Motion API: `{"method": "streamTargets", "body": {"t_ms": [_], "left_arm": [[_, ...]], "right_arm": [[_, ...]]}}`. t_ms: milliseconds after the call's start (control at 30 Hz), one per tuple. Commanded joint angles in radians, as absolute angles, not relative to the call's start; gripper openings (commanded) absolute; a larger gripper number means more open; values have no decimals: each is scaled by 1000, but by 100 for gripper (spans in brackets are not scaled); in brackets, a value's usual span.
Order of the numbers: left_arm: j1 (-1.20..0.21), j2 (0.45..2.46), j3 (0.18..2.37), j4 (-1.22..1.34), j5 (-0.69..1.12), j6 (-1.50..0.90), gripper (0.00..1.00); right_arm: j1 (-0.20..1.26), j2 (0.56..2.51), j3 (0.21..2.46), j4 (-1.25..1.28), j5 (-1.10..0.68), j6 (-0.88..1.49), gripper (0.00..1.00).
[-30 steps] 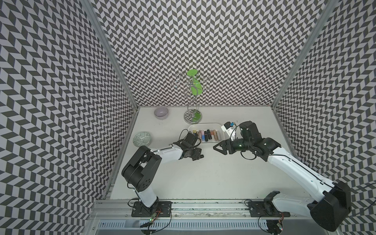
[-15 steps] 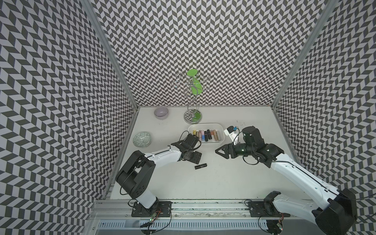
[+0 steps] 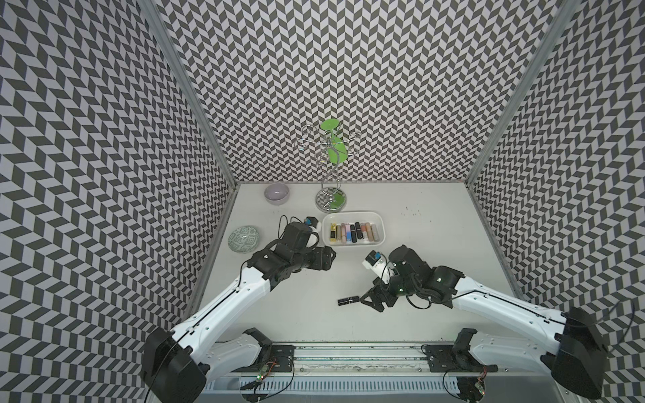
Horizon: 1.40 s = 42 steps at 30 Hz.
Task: Put the lipstick into the storage box
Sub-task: Move the lipstick at the center of the board, then pick up the lipstick at the center of the board.
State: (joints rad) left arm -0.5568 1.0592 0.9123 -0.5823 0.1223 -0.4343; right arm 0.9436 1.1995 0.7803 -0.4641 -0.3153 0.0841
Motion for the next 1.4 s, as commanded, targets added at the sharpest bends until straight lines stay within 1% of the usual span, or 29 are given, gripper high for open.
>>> {"method": "streamTargets", "body": {"t_ms": [0, 133, 200, 333, 467, 733, 800, 867, 933, 967, 1100, 1133, 1367], "left_arm": [[-538, 977, 919, -582, 147, -555, 82], [-528, 947, 949, -621, 136, -543, 83], [-528, 927, 944, -637, 127, -539, 83], [-522, 883, 921, -640, 121, -546, 83], [-517, 859, 914, -648, 126, -548, 84], [-508, 856, 946, -683, 126, -520, 84], [-506, 854, 947, -688, 125, -516, 83], [-506, 854, 947, -692, 127, -513, 84], [-504, 854, 948, -693, 126, -509, 84], [-503, 854, 950, -693, 126, -508, 83], [-500, 854, 949, -693, 124, -508, 84], [-500, 854, 947, -693, 124, -508, 84], [-494, 860, 940, -684, 135, -507, 84]], "right_arm": [[1057, 1303, 885, -433, -181, -171, 96], [1089, 1473, 944, -616, -123, -442, 97], [1100, 1512, 910, -593, -72, -497, 97], [1143, 1518, 852, -480, -55, -514, 97], [1198, 1570, 837, -437, 43, -503, 97], [1203, 1657, 858, -369, 99, -476, 96], [1203, 1681, 868, -361, 101, -475, 94], [1202, 1700, 876, -360, 88, -475, 89], [1202, 1718, 889, -372, 64, -478, 82], [1201, 1725, 892, -374, 49, -481, 76], [1201, 1747, 898, -388, -12, -503, 45], [1202, 1749, 896, -392, -20, -506, 42], [1200, 1740, 882, -403, -36, -511, 39]]}}
